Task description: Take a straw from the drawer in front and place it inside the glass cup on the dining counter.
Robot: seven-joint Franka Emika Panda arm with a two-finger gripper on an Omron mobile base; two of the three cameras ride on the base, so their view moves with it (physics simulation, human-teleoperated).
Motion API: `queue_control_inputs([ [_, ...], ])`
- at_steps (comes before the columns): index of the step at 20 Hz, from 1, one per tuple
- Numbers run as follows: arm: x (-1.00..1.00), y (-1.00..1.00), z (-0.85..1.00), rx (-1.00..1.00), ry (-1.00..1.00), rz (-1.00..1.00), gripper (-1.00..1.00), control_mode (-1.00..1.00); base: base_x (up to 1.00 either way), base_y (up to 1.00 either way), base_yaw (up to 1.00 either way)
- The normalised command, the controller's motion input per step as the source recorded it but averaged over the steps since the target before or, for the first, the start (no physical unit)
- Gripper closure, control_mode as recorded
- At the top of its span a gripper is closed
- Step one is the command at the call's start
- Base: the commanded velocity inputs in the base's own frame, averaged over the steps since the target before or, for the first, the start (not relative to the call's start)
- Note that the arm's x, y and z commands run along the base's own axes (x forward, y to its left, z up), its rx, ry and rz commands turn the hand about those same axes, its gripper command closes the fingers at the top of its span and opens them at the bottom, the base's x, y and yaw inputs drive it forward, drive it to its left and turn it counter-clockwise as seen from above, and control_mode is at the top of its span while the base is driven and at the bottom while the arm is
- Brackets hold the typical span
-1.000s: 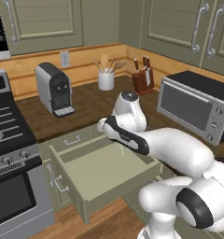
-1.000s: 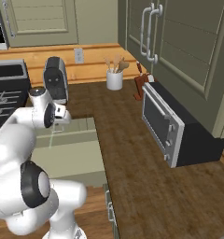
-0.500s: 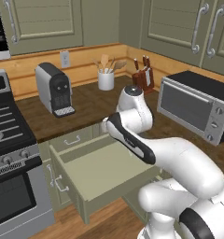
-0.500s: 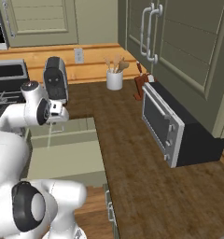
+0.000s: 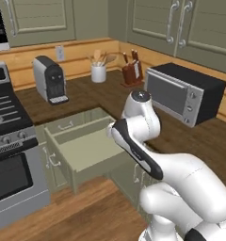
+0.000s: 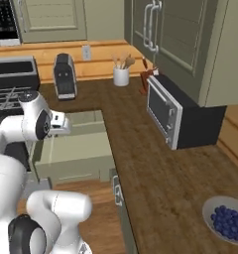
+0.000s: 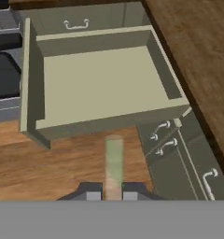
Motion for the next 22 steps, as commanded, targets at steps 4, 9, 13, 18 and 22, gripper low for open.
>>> queue_control_inputs([
  [4,0.00,0.00,0.00,0.00,0.00,0.00,1.00,1.00,-0.81,0.14,0.32],
  [9,0.00,0.00,0.00,0.00,0.00,0.00,1.00,1.00,-0.07,0.44,0.87],
  [13,0.00,0.00,0.00,0.00,0.00,0.00,1.00,1.00,0.00,0.35,0.97],
  [18,0.00,0.00,0.00,0.00,0.00,0.00,1.00,1.00,0.00,0.40,0.94],
  [22,0.00,0.00,0.00,0.00,0.00,0.00,1.00,1.00,0.00,0.43,0.92],
])
